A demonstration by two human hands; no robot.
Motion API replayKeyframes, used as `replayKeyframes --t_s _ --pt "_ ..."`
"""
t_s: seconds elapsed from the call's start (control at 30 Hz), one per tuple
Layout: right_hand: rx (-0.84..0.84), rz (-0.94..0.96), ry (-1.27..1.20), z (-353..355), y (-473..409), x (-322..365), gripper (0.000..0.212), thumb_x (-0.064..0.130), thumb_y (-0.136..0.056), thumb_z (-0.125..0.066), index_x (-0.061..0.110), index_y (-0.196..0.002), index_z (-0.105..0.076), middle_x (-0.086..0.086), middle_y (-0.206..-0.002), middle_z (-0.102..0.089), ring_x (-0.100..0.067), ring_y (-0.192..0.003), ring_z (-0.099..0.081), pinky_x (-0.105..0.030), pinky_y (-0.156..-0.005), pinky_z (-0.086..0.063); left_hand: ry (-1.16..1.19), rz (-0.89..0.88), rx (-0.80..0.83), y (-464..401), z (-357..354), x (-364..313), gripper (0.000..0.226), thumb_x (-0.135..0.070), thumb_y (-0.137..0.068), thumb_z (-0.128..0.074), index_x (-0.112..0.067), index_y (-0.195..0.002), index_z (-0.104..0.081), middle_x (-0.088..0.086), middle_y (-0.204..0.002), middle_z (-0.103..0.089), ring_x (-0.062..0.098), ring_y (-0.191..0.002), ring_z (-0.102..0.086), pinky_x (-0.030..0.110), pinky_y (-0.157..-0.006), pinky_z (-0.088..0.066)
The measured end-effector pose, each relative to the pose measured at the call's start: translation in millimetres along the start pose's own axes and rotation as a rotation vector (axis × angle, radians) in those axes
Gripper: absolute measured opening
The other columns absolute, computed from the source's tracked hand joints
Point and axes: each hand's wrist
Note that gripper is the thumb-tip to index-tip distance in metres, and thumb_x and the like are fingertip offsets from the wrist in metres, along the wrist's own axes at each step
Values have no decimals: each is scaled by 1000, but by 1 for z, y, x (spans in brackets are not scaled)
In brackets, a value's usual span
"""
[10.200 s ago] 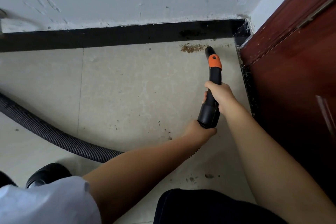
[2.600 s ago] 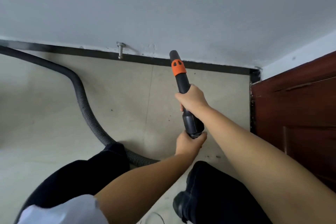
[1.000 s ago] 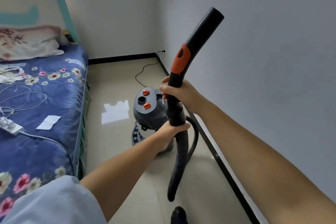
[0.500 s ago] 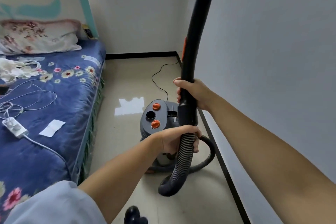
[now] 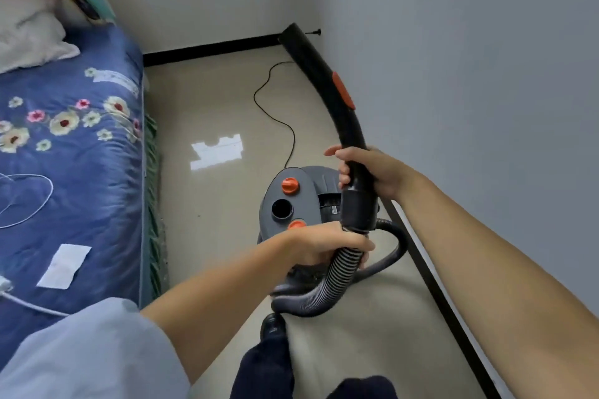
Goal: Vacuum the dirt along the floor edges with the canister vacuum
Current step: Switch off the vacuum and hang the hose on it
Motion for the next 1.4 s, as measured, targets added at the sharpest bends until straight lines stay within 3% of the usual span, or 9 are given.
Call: replayKeyframes --t_s 0.2,0.33,0.4,0.57,0.7,0.97,1.13,1.3,1.4 --pt "-521 -91 -265 34 -69 -52 15 8 -88 -57 12 -75 -50 2 -46 -52 -11 -39 -48 -24 -50 -48 -146 208 -70 -27 113 15 24 -19 -91 -60 -26 -113 -53 3 -122 -56 16 -112 -53 35 -104 -41" --pt "-628 -156 -335 70 -92 -78 11 9 -86 -60 13 -79 -52 3 -46 -54 -10 -39 -48 -25 -51 -49 -292 167 -756 -71 180 34 33 -8 -91 -54 -11 -124 -52 13 -127 -56 21 -101 -53 30 -87 -44" --pt "-628 -178 -336 77 -104 -86 12 9 -85 -60 13 -78 -51 2 -46 -54 -10 -39 -48 -24 -47 -48 -518 183 -940 -99 197 45 35 -6 -92 -47 -6 -126 -49 16 -129 -52 29 -108 -52 34 -91 -44" --pt "-626 -216 -401 77 -124 -97 14 6 -85 -58 13 -76 -50 2 -44 -52 -10 -35 -46 -22 -43 -47 -1135 241 -897 -122 209 64 24 -13 -96 -45 -1 -116 -51 16 -122 -46 34 -109 -47 39 -81 -42" --pt "-615 -232 -413 81 -122 -100 16 8 -86 -60 13 -75 -50 2 -44 -52 -10 -35 -47 -21 -43 -47 -1312 224 -799 -126 226 62 23 -15 -97 -46 -1 -115 -50 16 -120 -48 33 -114 -44 39 -76 -39" --pt "-630 -209 -427 80 -102 -90 15 7 -85 -60 13 -75 -50 2 -45 -53 -10 -36 -47 -22 -45 -48 -1069 344 -871 -130 227 47 9 -7 -94 -43 -3 -88 -49 18 -89 -50 31 -77 -47 34 -66 -35" --pt "-663 -167 -447 66 -93 -79 12 6 -85 -60 12 -79 -51 1 -46 -52 -9 -36 -45 -23 -49 -49 -782 377 -883 -110 205 47 25 -16 -93 -46 1 -110 -51 20 -102 -54 35 -94 -55 34 -73 -41" --pt "-649 -123 -614 33 -78 -51 19 12 -86 -60 15 -70 -50 4 -44 -53 -8 -36 -50 -27 -55 -52 -233 136 -451 -29 116 30 40 -42 -100 -34 -13 -95 -59 5 -88 -66 16 -82 -63 25 -80 -50" --pt "-690 -85 -627 17 -66 -27 21 17 -84 -62 16 -68 -48 5 -43 -53 -8 -34 -53 -33 -62 -51 -106 71 -406 23 94 25 47 -44 -100 -28 -13 -90 -62 7 -81 -68 10 -69 -66 18 -73 -54"
Point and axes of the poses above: each hand's wrist, its own y-axis away from the middle knuckle, its own z-axis out of the back of the hand, x = y × z
